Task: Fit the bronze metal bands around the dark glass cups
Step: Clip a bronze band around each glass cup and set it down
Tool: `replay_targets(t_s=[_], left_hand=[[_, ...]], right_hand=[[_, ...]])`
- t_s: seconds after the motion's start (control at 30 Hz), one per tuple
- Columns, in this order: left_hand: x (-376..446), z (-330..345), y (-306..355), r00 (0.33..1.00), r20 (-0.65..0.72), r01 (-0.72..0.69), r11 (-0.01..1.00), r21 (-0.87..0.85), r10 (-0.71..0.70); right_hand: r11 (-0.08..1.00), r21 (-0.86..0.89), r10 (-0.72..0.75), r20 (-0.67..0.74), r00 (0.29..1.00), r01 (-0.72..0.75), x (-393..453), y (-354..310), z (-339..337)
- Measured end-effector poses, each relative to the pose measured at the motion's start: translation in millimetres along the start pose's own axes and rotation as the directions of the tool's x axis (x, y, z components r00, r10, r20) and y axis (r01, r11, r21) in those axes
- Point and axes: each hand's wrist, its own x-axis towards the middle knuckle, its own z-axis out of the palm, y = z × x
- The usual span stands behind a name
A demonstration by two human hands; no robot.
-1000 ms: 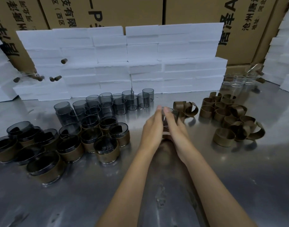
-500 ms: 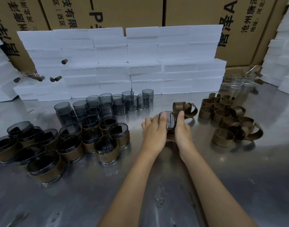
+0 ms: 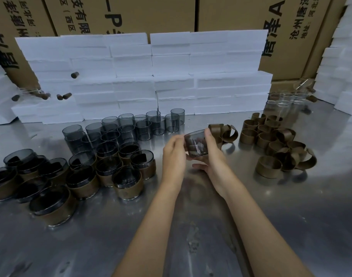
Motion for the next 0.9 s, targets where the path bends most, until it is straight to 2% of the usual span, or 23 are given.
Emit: replay_targets(t_s=[0.17, 0.3, 0.37, 0.43, 0.5, 0.6, 0.77, 0.9], left_hand=[[-9.2, -1.5, 3.2, 0.986, 0.167, 0.032, 0.999, -0.017, -0.029], [-7.2, -4.3, 3.3, 0.980, 0.180, 0.079, 0.994, 0.070, -0.090], [-6.9, -7.7, 4.3, 0.979, 0.194, 0.061, 0.998, 0.034, -0.067], [-6.1, -9.7, 5.2, 0.977, 0.210, 0.052, 0.999, -0.012, -0.049], [-4.3, -10.8, 4.2, 0.977, 0.199, 0.069, 0.998, 0.011, -0.070], [1.7, -12.3, 2.6, 0.982, 0.173, 0.091, 0.994, -0.062, -0.079], [5.5, -13.5, -1.9, 0.968, 0.252, 0.031, 0.987, -0.156, 0.009], [4.0, -12.5, -5.6, 0.957, 0.289, 0.004, 0.995, -0.101, 0.025]], right_hand=[[0.998, -0.023, -0.048, 0.110, 0.993, 0.051, -6.1, -0.4, 0.0], [0.997, -0.034, -0.066, 0.109, 0.992, 0.071, -8.4, 2.3, 3.4], [0.997, -0.034, -0.059, 0.075, 0.995, 0.062, -7.8, 2.3, 5.8], [1.000, 0.019, -0.018, 0.005, 1.000, 0.018, -4.3, 2.5, 5.9], [0.997, 0.067, -0.040, -0.026, 0.999, 0.042, -0.9, 3.8, 2.2], [0.984, 0.169, -0.064, -0.008, 0.998, 0.064, 0.5, 4.7, -2.2], [0.896, 0.438, 0.065, 0.037, 0.997, -0.075, -3.9, -2.3, -5.4], [0.882, 0.464, 0.059, 0.057, 0.997, -0.079, -2.7, -3.2, -8.7]])
